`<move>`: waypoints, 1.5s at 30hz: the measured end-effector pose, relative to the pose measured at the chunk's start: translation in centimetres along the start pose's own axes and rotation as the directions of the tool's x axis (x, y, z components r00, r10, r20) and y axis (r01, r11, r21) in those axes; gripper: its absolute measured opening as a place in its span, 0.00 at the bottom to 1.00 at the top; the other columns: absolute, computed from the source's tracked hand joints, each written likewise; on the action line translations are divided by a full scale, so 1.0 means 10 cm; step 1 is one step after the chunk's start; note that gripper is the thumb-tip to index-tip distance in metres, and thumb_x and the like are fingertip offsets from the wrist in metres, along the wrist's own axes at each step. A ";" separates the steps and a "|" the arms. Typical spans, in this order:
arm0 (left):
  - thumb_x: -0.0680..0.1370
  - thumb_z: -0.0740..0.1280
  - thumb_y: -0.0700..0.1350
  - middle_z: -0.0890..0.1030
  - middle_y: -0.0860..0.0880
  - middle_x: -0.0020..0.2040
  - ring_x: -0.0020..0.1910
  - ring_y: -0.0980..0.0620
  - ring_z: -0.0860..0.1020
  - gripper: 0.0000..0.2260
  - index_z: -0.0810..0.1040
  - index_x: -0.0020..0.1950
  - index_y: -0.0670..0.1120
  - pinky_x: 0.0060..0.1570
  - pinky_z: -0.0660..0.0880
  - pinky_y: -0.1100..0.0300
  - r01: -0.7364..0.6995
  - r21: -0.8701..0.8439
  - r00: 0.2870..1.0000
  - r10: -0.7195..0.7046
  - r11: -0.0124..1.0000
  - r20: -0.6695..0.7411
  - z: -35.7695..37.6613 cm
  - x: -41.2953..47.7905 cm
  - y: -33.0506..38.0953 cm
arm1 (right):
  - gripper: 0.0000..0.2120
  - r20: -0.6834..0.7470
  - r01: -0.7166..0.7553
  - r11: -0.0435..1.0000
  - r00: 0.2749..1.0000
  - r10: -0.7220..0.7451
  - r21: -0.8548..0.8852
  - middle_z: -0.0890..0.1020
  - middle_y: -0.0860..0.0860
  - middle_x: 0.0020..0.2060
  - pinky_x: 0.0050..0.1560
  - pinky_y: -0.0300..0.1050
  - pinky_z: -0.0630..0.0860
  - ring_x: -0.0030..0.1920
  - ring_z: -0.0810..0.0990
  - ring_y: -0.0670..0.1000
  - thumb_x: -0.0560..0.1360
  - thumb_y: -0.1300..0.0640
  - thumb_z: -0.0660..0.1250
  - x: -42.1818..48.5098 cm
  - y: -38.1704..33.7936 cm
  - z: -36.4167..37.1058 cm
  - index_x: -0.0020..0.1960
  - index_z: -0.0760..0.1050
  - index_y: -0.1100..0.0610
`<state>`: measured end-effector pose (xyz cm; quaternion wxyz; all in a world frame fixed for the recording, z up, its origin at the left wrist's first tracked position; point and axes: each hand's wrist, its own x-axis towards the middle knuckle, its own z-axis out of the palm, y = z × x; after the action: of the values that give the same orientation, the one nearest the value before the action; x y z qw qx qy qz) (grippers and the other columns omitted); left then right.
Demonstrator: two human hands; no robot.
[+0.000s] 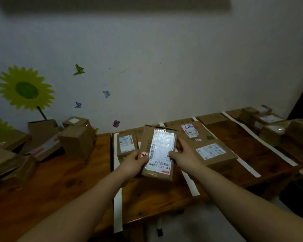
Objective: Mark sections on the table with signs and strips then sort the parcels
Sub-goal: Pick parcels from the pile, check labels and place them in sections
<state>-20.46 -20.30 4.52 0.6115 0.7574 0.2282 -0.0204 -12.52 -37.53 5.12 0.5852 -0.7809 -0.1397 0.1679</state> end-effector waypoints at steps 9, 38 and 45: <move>0.81 0.60 0.49 0.82 0.51 0.45 0.41 0.53 0.81 0.05 0.73 0.55 0.53 0.34 0.77 0.61 0.110 0.281 0.991 -0.128 0.953 0.049 0.03 -0.14 -0.43 | 0.40 0.077 -0.126 0.988 0.988 0.133 -0.084 0.69 0.48 0.71 0.64 0.51 0.73 0.69 0.71 0.53 0.76 0.60 0.68 -0.20 0.51 0.13 0.78 0.47 0.48; 0.75 0.70 0.45 0.66 0.51 0.70 0.62 0.56 0.70 0.29 0.62 0.73 0.52 0.57 0.72 0.65 0.094 0.427 0.962 0.029 0.899 -0.272 -0.05 0.11 -0.93 | 0.45 0.607 0.045 0.953 0.780 0.154 -0.300 0.62 0.50 0.74 0.62 0.49 0.76 0.68 0.70 0.51 0.71 0.62 0.72 0.77 0.86 0.73 0.78 0.49 0.46; 0.69 0.75 0.51 0.37 0.57 0.77 0.76 0.49 0.54 0.48 0.45 0.77 0.59 0.73 0.60 0.54 0.146 0.660 0.989 -0.089 0.737 -0.120 -0.27 0.27 -1.14 | 0.49 0.723 0.295 0.871 0.684 0.093 -0.392 0.41 0.46 0.78 0.73 0.46 0.57 0.77 0.50 0.51 0.72 0.47 0.72 0.91 0.84 0.70 0.79 0.41 0.50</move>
<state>-23.00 -15.21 -6.12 0.2885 0.9099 0.2774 -0.1086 -7.07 -30.01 -5.64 0.2790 -0.7607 -0.4397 0.3875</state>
